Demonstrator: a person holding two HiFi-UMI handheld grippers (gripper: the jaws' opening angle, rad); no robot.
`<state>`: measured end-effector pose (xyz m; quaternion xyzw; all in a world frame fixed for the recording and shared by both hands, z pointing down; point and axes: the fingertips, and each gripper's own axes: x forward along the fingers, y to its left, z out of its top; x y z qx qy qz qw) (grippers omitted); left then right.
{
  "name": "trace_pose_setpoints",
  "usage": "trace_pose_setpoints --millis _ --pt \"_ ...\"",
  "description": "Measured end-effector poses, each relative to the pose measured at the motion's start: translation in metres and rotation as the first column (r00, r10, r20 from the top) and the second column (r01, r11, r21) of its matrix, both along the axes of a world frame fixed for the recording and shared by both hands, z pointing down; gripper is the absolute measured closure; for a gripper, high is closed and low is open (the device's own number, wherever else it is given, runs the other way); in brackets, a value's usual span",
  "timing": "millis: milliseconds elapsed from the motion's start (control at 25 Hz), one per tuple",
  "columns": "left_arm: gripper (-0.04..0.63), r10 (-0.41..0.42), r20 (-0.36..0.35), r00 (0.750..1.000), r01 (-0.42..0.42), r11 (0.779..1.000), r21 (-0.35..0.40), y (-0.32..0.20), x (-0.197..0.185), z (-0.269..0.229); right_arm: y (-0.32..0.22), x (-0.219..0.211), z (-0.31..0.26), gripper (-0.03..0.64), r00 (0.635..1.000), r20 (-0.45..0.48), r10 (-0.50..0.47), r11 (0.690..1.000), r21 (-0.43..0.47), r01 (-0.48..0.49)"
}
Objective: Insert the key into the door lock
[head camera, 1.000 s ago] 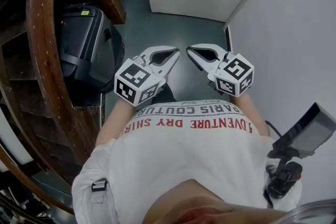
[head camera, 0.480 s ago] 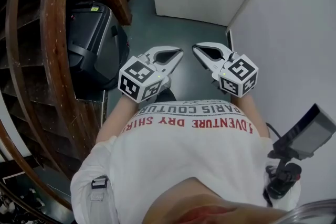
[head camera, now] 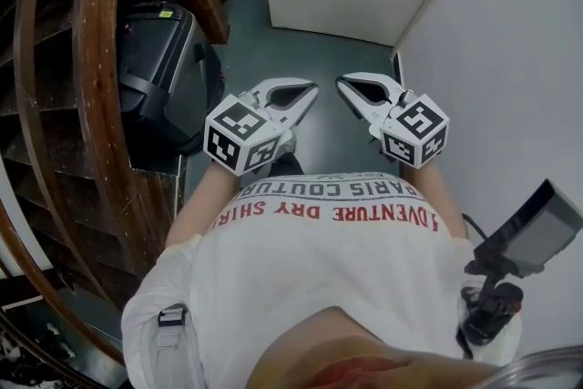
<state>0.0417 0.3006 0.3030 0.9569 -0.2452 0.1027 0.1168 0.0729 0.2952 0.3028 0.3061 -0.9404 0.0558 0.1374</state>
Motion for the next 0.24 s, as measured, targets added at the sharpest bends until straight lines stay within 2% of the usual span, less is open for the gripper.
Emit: trace_pose_setpoints --millis 240 --pt "0.594 -0.005 -0.004 1.0 0.005 1.0 0.001 0.01 0.003 -0.001 0.012 0.002 0.0 0.615 1.0 0.001 -0.008 1.0 0.004 0.008"
